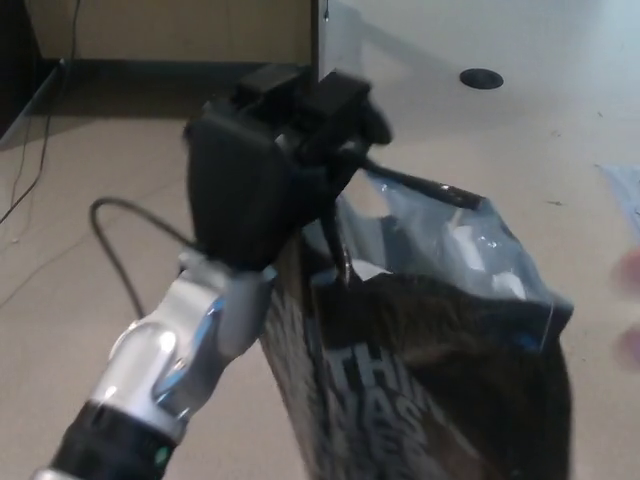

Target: A person is holding a plastic bag and the robot extends its left hand to grab the bag by hooking its thumb into the holes at the top and brings its hand down by its side. Then it extends its arm again to hand the plastic bag back to the person.

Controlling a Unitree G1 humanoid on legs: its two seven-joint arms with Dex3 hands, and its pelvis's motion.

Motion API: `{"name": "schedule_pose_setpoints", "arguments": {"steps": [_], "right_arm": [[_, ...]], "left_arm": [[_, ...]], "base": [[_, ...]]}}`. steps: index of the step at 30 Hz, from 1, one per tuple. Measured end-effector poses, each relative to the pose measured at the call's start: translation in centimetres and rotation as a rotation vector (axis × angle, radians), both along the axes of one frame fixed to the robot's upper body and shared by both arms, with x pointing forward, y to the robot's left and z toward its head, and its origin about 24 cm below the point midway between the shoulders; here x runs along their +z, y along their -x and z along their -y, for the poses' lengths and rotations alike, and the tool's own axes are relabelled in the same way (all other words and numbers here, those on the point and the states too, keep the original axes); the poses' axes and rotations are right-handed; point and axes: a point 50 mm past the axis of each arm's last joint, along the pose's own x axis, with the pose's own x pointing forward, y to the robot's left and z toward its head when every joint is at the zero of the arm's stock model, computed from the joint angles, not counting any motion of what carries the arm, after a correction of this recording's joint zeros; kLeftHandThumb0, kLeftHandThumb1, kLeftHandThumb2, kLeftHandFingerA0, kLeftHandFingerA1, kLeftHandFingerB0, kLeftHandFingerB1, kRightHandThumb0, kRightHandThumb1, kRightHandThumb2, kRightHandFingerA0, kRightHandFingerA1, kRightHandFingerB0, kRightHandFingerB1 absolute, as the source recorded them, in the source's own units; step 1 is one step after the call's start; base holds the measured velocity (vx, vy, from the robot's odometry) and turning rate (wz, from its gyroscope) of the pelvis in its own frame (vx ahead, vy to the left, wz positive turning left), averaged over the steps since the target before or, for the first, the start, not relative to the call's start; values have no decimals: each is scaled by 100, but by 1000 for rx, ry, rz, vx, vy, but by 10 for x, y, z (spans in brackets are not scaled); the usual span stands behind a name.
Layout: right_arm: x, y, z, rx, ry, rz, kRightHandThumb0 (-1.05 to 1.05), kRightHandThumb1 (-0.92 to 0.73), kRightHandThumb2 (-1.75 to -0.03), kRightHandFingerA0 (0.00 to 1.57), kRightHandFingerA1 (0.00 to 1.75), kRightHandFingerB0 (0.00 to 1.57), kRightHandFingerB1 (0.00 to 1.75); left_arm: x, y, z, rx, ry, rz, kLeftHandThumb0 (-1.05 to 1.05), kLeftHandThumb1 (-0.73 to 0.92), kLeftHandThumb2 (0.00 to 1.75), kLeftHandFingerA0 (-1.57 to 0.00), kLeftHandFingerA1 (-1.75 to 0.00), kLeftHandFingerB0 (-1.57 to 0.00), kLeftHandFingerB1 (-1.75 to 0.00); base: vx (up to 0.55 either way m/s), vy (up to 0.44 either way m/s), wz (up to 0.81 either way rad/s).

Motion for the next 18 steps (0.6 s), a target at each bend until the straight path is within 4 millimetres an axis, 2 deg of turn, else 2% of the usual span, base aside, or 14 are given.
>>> {"name": "schedule_pose_setpoints", "arguments": {"steps": [1, 2, 3, 4, 5, 6, 8, 10, 11, 12, 13, 15, 16, 18], "right_arm": [[0, -1, 0, 0, 0, 1, -37, -73, -62, 71, 47, 29, 32], [0, -2, 0, 0, 0, 1, -28, -52, -97, 63, 69, 15, 48], [1, -3, -1, 0, 0, 3, -28, -52, -97, 63, 69, 15, 48], [1, -3, -1, 1, 0, 4, -38, -74, -63, 69, 47, 27, 31], [1, -4, -1, 3, -1, 6, -38, -74, -63, 69, 47, 28, 32], [1, -4, -2, 3, -2, 7, -38, -74, -63, 68, 46, 27, 31], [2, -5, -2, 6, -3, 7, -38, -73, -62, 67, 45, 28, 31], [1, -3, -2, 7, -3, 3, -38, -73, -63, 66, 45, 27, 31], [1, -2, -2, 6, -3, 1, -38, -73, -63, 71, 46, 28, 31], [0, 0, -2, 6, -3, -3, -38, -73, -63, 72, 47, 28, 32], [-1, 1, -2, 5, -3, -7, -38, -73, -63, 71, 46, 28, 31], [-2, 4, -1, 1, -4, -15, -38, -73, -63, 71, 46, 27, 31], [-2, 5, -1, 1, -4, -18, -27, -53, -97, 62, 69, 14, 48], [-2, 6, -1, 0, -4, -21, -37, -73, -64, 71, 48, 27, 32]], "left_arm": [[4, -1, 4, 2, -11, 12, -18, 68, 63, -95, -175, -76, -108], [8, -1, 10, -4, -15, 23, -28, 44, 86, -125, -139, -80, -84], [14, -1, 17, -15, -17, 39, -28, 44, 86, -125, -139, -80, -84], [19, 0, 22, -25, -19, 51, -29, 60, 62, -96, -172, -82, -72], [23, 1, 27, -35, -22, 59, -26, 45, 89, -125, -136, -82, -80], [26, 1, 30, -41, -24, 64, -20, 62, 63, -97, -171, -75, -112], [33, 3, 39, -59, -27, 72, -23, 60, 62, -97, -170, -75, -107], [45, 6, 50, -77, -35, 95, -24, 42, 87, -128, -138, -77, -92], [50, 7, 53, -79, -35, 106, -14, 57, 63, -104, -173, -79, -110], [54, 7, 56, -82, -34, 117, -14, 44, 86, -130, -141, -78, -109], [58, 8, 58, -85, -32, 126, -13, 59, 62, -96, -174, -66, -129], [67, 8, 60, -85, -33, 146, -16, 59, 60, -95, -175, -63, -132], [70, 8, 60, -83, -33, 155, -14, 62, 63, -95, -175, -62, -136], [75, 8, 60, -80, -32, 168, -14, 65, 64, -94, -174, -62, -135]], "base": [[0, 0, 0], [0, 0, 0], [0, 0, 0], [0, 0, 0], [0, 0, 0], [0, 0, 0], [0, 0, 0], [0, 0, 0], [0, 0, 0], [0, 0, 0], [0, 0, 0], [0, 0, 0], [0, 0, 0], [0, 0, 0]]}}
